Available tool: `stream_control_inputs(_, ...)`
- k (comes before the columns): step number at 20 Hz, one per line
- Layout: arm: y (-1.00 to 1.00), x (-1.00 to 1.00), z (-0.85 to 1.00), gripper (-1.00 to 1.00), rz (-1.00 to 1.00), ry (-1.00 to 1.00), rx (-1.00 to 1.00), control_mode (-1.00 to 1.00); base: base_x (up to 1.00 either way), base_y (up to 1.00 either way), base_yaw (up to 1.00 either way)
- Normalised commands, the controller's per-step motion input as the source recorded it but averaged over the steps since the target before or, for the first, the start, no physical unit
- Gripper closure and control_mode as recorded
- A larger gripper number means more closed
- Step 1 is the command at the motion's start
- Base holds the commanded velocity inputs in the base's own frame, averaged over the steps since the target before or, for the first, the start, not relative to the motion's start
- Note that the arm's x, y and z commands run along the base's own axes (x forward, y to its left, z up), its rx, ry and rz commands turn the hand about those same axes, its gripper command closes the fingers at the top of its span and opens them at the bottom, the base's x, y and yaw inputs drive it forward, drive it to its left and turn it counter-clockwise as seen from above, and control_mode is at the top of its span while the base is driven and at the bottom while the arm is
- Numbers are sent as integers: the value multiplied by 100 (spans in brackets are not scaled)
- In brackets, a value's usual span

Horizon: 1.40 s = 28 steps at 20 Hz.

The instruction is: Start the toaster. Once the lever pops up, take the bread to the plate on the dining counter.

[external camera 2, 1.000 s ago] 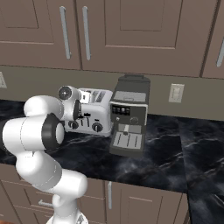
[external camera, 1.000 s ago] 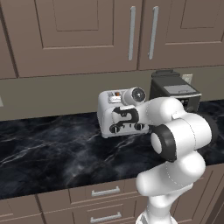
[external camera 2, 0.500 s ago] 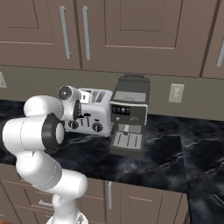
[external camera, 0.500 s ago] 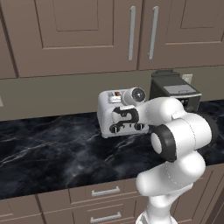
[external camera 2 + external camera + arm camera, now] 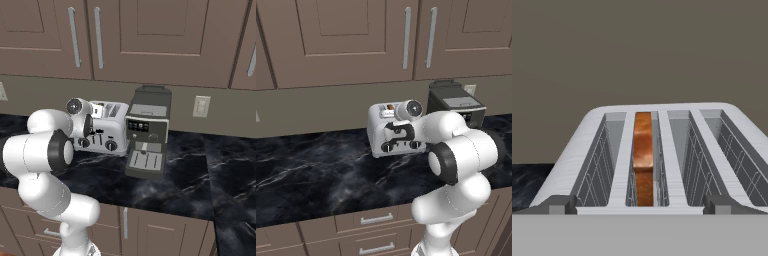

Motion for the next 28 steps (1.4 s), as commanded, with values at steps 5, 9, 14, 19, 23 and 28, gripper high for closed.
stream_control_inputs(5, 0, 0, 0, -100, 0, 0, 0, -100, 0, 0, 0)
stream_control_inputs(9, 0, 0, 0, -100, 0, 0, 0, -100, 0, 0, 0)
stream_control_inputs(14, 0, 0, 0, -100, 0, 0, 0, -100, 0, 0, 0)
stream_control_inputs(19, 0, 0, 0, -100, 0, 0, 0, -100, 0, 0, 0)
stream_control_inputs(23, 0, 0, 0, -100, 0, 0, 0, -100, 0, 0, 0)
stream_control_inputs(28, 0, 0, 0, -100, 0, 0, 0, -100, 0, 0, 0)
